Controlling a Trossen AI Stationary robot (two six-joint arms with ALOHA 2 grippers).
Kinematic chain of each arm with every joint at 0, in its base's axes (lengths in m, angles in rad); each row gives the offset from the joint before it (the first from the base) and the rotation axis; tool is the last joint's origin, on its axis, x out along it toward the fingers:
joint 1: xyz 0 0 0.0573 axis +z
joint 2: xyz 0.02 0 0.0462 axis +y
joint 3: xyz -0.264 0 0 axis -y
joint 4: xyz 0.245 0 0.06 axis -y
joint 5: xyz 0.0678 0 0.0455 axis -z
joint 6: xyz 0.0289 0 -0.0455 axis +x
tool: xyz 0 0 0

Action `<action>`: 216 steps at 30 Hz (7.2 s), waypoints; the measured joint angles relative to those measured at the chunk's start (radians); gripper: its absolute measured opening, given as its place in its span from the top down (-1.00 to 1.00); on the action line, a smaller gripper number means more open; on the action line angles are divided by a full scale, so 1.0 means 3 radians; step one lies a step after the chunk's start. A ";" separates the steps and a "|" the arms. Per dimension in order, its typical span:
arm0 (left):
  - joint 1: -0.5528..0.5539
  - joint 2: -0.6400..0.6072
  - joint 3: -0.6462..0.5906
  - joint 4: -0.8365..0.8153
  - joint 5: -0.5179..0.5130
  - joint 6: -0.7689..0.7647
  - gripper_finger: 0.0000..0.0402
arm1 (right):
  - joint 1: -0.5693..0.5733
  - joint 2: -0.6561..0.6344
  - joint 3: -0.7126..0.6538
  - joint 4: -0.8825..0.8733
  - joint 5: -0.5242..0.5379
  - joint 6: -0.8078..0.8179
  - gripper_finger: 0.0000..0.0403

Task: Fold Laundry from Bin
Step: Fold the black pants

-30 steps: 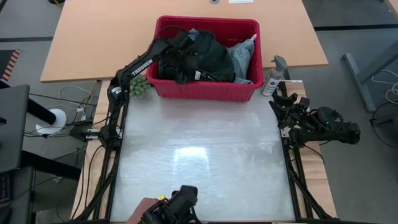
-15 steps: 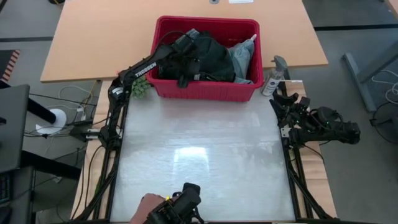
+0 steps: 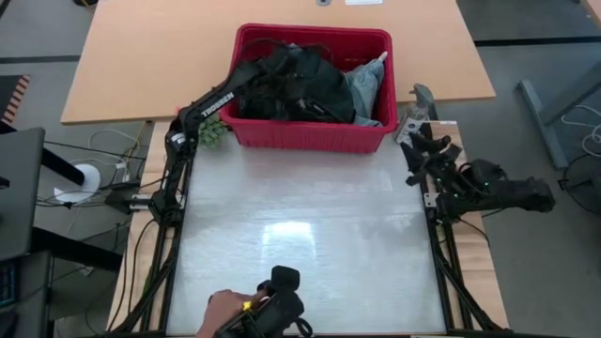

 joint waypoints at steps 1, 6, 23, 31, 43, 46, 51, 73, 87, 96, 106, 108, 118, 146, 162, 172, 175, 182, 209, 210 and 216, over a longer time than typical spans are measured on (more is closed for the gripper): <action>-0.0003 0.0000 0.0043 0.0008 -0.0007 -0.0027 0.99 | -0.0001 0.0126 0.0000 0.0150 0.0015 -0.0064 -0.19; -0.0008 -0.0056 0.0042 0.0091 -0.0131 -0.0101 0.99 | -0.0135 0.0835 0.0232 0.0404 0.0026 -0.0295 -0.19; -0.0076 -0.0188 0.0044 0.0175 -0.0535 -0.0001 1.00 | -0.1280 0.3196 0.2326 -0.1240 -0.0447 -0.0443 -0.19; -0.0043 -0.0393 0.0048 0.0229 -0.0547 -0.0016 1.00 | -0.1661 0.3520 0.2809 -0.1686 -0.1050 -0.0440 -0.19; 0.0045 -0.0452 0.0049 0.0481 -0.0554 0.0102 1.00 | -0.2067 0.3501 0.2812 -0.2133 -0.1979 -0.0885 -0.19; 0.0046 -0.0452 0.0049 0.0481 -0.0547 0.0100 1.00 | -0.2073 0.3502 0.2811 -0.2112 -0.2019 -0.1061 -0.19; 0.0045 -0.0451 0.0049 0.0477 -0.0538 0.0113 1.00 | -0.2104 0.3552 0.2811 -0.2092 -0.2034 -0.1193 -0.19; 0.0043 -0.0451 0.0049 0.0547 -0.0259 -0.0129 0.95 | -0.2210 0.3967 0.2811 -0.1586 -0.2094 -0.1267 0.83; -0.0108 -0.0600 0.0049 0.0546 -0.0309 -0.1230 0.15 | -0.2380 0.3967 0.2811 -0.1464 -0.2089 -0.0632 0.83; -0.0472 -0.0610 -0.0083 0.0089 0.0835 -0.0655 0.00 | -0.2513 0.3970 0.3125 -0.1457 -0.2094 -0.0615 0.83; -0.0763 -0.0610 -0.0824 0.0817 0.0405 0.0066 0.00 | -0.2587 0.4004 0.3217 -0.1583 -0.2183 -0.0608 0.83; -0.0754 -0.0610 -0.0956 0.0956 0.0193 0.0113 0.00 | -0.2589 0.4004 0.3218 -0.1604 -0.2191 -0.0608 0.83; -0.0487 -0.0544 -0.1118 0.1112 0.0260 0.0001 0.00 | -0.2578 0.4004 0.3217 -0.1601 -0.2219 -0.0693 0.83; -0.0395 -0.0366 -0.1112 0.0767 0.0128 0.0438 0.60 | -0.2566 0.4004 0.3217 -0.1522 -0.2267 -0.0736 0.83; -0.0401 -0.0346 -0.0527 0.0801 -0.0420 0.0450 1.00 | -0.2599 0.4003 0.3440 -0.1587 -0.2154 -0.0809 0.83; -0.0439 -0.0506 -0.0003 0.0966 -0.0902 0.0646 1.00 | -0.2683 0.4003 0.4354 -0.2083 -0.2160 -0.1119 0.83; -0.0481 -0.0602 0.0041 0.1071 -0.0955 0.0712 1.00 | -0.2687 0.4003 0.4599 -0.2140 -0.2168 -0.1218 0.83; -0.0606 -0.0830 0.0036 0.1525 -0.1132 0.0721 1.00 | -0.2667 0.4001 0.4999 -0.2354 -0.2169 -0.1226 0.83; -0.2178 -0.2058 0.0043 0.2133 -0.0399 -0.1135 1.00 | -0.0715 0.3998 0.6683 -0.3442 -0.2267 -0.1515 0.83; -0.2222 -0.2087 0.0043 0.2070 -0.0272 -0.1286 1.00 | -0.0621 0.3998 0.6694 -0.3527 -0.2267 -0.1513 0.83; -0.2404 -0.2138 0.0043 0.1503 0.0090 -0.2102 1.00 | -0.0117 0.4003 0.6666 -0.4198 -0.2272 -0.1307 0.83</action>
